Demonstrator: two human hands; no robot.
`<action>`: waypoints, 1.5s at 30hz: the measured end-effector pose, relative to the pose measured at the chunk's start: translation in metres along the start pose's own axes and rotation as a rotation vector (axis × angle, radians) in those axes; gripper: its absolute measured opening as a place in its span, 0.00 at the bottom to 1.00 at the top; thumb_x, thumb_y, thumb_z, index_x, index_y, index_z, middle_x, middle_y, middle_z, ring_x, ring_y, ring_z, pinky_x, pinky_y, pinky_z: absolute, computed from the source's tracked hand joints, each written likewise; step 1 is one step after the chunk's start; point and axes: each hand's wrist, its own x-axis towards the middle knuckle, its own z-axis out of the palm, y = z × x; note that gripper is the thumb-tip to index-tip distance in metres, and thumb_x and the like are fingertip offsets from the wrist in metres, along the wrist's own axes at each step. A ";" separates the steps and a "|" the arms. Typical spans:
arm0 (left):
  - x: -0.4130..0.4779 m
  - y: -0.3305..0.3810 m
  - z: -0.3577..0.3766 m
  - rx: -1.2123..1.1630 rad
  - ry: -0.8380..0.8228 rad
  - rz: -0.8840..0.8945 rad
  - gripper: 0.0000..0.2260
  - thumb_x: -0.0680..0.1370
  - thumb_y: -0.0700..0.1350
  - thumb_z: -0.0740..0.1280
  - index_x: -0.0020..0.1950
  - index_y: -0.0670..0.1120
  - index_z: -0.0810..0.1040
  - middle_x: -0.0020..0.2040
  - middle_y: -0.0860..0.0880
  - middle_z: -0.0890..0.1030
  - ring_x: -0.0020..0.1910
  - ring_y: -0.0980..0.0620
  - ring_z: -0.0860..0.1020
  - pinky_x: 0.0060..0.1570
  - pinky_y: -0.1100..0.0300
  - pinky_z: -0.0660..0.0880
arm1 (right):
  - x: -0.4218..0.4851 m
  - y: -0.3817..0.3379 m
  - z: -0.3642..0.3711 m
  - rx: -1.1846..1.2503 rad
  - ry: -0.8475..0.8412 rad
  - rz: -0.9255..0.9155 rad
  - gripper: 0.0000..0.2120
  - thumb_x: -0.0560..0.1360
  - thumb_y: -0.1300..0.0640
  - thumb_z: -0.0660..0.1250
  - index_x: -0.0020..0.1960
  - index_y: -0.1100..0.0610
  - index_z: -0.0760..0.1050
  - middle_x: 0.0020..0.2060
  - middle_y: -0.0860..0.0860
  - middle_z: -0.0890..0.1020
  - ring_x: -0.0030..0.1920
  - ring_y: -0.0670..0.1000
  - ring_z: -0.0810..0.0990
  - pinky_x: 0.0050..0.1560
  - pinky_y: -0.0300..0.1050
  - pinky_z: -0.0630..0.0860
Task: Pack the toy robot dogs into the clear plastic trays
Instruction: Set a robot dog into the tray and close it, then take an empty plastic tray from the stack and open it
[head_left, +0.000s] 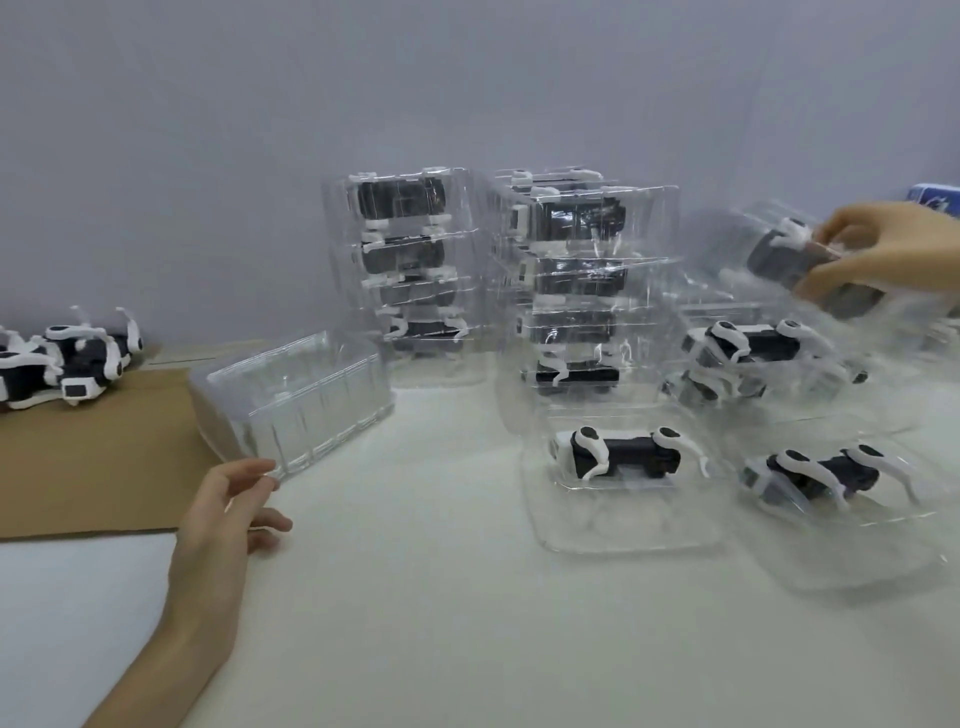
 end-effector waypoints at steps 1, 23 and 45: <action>0.000 -0.001 -0.001 0.005 0.002 0.003 0.09 0.82 0.38 0.62 0.51 0.50 0.79 0.50 0.48 0.78 0.37 0.48 0.77 0.40 0.54 0.70 | 0.015 -0.001 0.004 0.031 0.045 0.033 0.19 0.61 0.49 0.83 0.46 0.47 0.78 0.49 0.52 0.84 0.41 0.50 0.82 0.40 0.44 0.77; 0.012 -0.014 -0.003 -0.031 0.081 -0.017 0.11 0.82 0.39 0.64 0.55 0.56 0.76 0.51 0.52 0.79 0.31 0.53 0.79 0.38 0.52 0.73 | 0.094 -0.097 0.077 0.353 0.471 0.061 0.24 0.75 0.49 0.54 0.62 0.54 0.81 0.63 0.58 0.81 0.66 0.61 0.75 0.71 0.55 0.65; 0.007 0.003 -0.012 -0.206 0.047 -0.141 0.22 0.81 0.34 0.62 0.74 0.50 0.69 0.66 0.50 0.79 0.48 0.44 0.86 0.48 0.53 0.78 | -0.130 -0.285 0.326 -0.269 -0.056 -0.907 0.25 0.70 0.63 0.70 0.65 0.54 0.69 0.62 0.51 0.74 0.66 0.56 0.70 0.74 0.57 0.52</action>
